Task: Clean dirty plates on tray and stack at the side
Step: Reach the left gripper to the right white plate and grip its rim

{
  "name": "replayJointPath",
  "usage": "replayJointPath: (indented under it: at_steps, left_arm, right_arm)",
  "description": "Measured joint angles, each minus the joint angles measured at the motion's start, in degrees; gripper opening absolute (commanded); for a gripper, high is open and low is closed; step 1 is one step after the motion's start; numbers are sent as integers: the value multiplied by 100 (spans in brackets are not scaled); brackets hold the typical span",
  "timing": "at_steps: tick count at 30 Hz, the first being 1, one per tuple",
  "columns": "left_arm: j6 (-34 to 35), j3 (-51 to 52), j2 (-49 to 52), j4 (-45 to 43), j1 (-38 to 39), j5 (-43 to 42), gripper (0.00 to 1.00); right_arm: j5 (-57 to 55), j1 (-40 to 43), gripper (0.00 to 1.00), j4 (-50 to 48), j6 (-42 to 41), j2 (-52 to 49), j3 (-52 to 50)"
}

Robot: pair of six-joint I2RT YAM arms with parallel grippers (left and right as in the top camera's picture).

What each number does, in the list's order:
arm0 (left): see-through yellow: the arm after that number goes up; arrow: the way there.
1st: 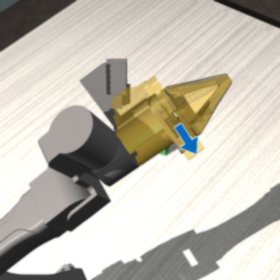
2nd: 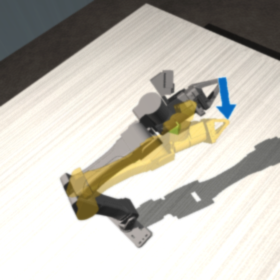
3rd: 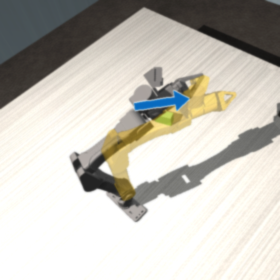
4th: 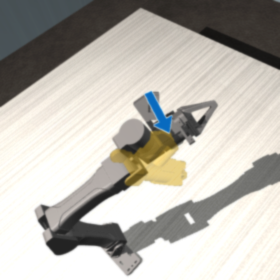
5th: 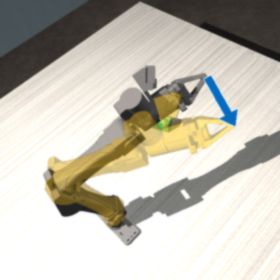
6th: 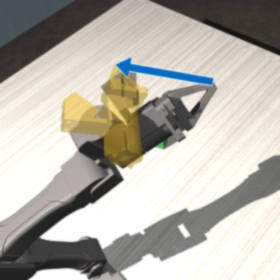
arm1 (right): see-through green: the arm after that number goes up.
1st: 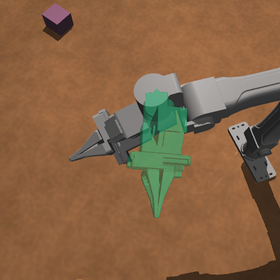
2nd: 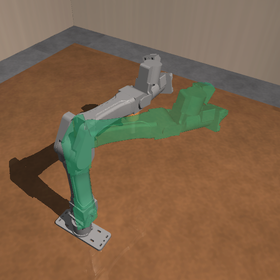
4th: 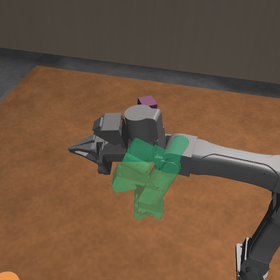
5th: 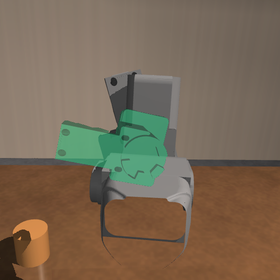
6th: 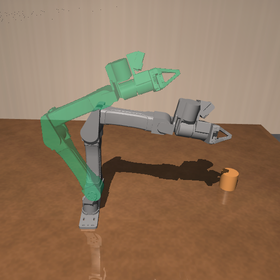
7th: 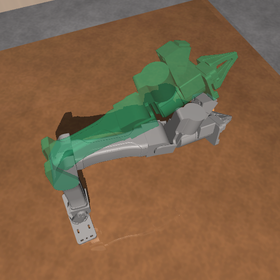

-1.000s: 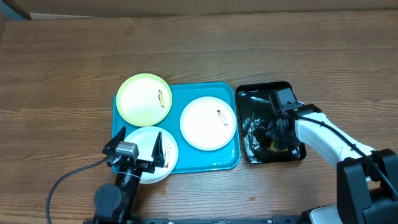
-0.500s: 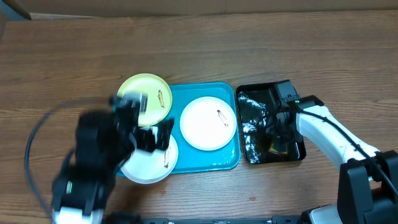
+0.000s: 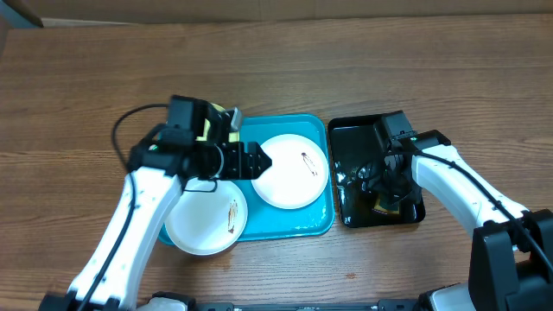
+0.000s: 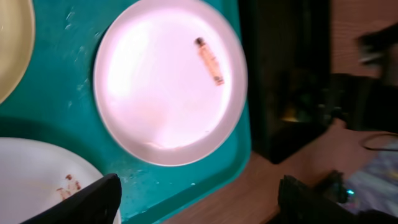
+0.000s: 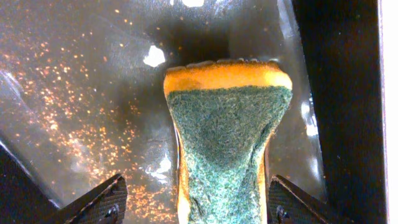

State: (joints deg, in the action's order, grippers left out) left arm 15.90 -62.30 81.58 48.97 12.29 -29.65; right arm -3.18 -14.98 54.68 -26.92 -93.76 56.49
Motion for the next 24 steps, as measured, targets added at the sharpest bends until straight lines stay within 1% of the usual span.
replayJointPath:
  at_steps: [3, 6, 8, 9, 11, 12, 16, 18, 24]
  left_arm:
    - [278, 0, 334, 33, 254, 533, 78]
    - [439, 0, 549, -170, 483, 855, 82]
    - [505, 0, 640, -365, 581, 997, 91]
    - [540, 0, 667, -448, 603, 1078, 84]
    - [551, 0, 699, -573, 610, 1252, 52]
    - [605, 0, 721, -579, 610, 1340, 45]
    - [903, -2, 988, -483, 612, 1690, 53]
    - [1012, -2, 1191, -492, 621, 1775, 56]
    - [1178, -2, 1801, -673, 726, 1928, 55]
  right_arm:
    - [0, 0, 73, -35, -2, 0, 0]
    - [0, 0, 74, -98, -2, 0, 0]
    - [0, 0, 74, -105, -2, 0, 0]
    - [2, -2, 74, -105, -2, 0, 0]
    - [0, 0, 74, -107, 0, 0, 0]
    - [2, 0, 74, -105, -2, 0, 0]
    - [0, 0, 74, -105, -2, 0, 0]
    - [2, 0, 74, -105, -2, 0, 0]
    - [2, 0, 73, -103, -2, 0, 0]
